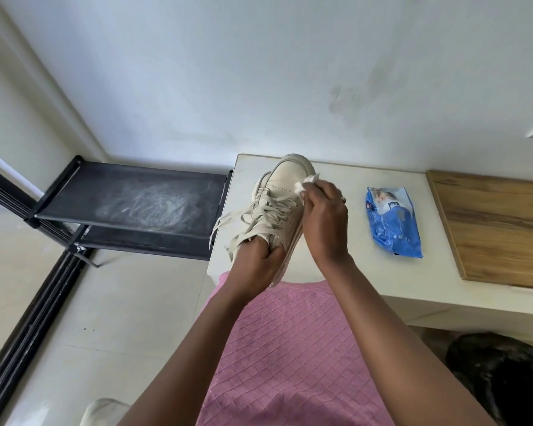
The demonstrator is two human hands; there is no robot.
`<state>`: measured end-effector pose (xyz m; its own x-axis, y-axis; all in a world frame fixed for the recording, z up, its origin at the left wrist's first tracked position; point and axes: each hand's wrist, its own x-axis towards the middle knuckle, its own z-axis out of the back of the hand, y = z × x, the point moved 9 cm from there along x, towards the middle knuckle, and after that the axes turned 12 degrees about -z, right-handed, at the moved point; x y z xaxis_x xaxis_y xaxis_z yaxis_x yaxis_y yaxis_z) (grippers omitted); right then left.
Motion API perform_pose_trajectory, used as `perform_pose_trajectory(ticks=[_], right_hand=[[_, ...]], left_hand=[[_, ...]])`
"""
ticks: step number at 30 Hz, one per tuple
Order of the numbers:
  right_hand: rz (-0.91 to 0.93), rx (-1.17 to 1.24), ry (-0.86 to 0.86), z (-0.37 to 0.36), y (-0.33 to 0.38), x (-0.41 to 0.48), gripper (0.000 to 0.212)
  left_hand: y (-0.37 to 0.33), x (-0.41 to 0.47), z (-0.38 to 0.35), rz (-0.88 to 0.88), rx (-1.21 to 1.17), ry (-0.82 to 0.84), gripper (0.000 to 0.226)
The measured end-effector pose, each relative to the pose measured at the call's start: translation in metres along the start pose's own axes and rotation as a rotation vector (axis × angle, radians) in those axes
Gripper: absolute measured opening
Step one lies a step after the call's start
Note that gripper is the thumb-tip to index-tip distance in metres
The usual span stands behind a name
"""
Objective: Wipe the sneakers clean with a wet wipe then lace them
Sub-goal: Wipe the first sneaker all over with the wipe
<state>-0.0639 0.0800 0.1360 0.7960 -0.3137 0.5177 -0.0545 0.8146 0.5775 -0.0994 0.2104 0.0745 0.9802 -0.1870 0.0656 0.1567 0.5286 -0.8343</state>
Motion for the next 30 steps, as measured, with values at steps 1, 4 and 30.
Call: perform_pose_trajectory(ticks=[1, 4, 30], right_hand=[[-0.013, 0.009, -0.022, 0.001, 0.001, 0.009, 0.016], [-0.085, 0.065, -0.022, 0.001, 0.004, 0.04, 0.018], [-0.18, 0.249, 0.05, -0.005, 0.006, 0.069, 0.026]], left_hand=[[-0.004, 0.001, 0.001, -0.028, 0.02, -0.003, 0.029], [-0.005, 0.004, -0.002, -0.02, -0.071, 0.015, 0.028], [0.026, 0.001, 0.007, 0.402, -0.776, -0.143, 0.014]])
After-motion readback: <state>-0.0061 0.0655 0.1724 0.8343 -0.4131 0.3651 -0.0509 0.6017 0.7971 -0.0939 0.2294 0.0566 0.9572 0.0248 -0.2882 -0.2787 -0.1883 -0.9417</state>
